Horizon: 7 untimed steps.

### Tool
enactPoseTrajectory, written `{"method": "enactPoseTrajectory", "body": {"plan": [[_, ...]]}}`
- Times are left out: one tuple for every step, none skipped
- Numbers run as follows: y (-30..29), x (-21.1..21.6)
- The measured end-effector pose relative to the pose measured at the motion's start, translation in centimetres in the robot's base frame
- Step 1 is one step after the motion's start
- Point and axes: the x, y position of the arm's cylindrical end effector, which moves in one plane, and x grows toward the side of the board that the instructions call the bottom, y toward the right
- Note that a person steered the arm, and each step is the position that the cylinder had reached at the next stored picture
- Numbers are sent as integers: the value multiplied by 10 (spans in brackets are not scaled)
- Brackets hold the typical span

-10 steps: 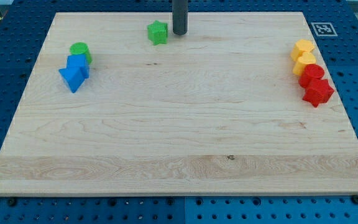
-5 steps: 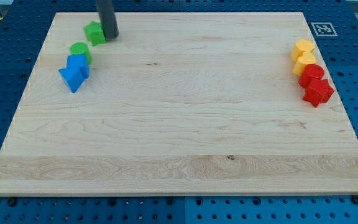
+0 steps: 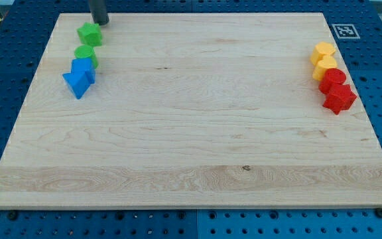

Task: Push the green star closer to the green circle

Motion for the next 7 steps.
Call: {"method": "enactPoseTrajectory", "body": {"plan": [[-8,1],[-11,7],[-11,18],[-11,32],[-11,46],[-11,61],[-11,69]]}}
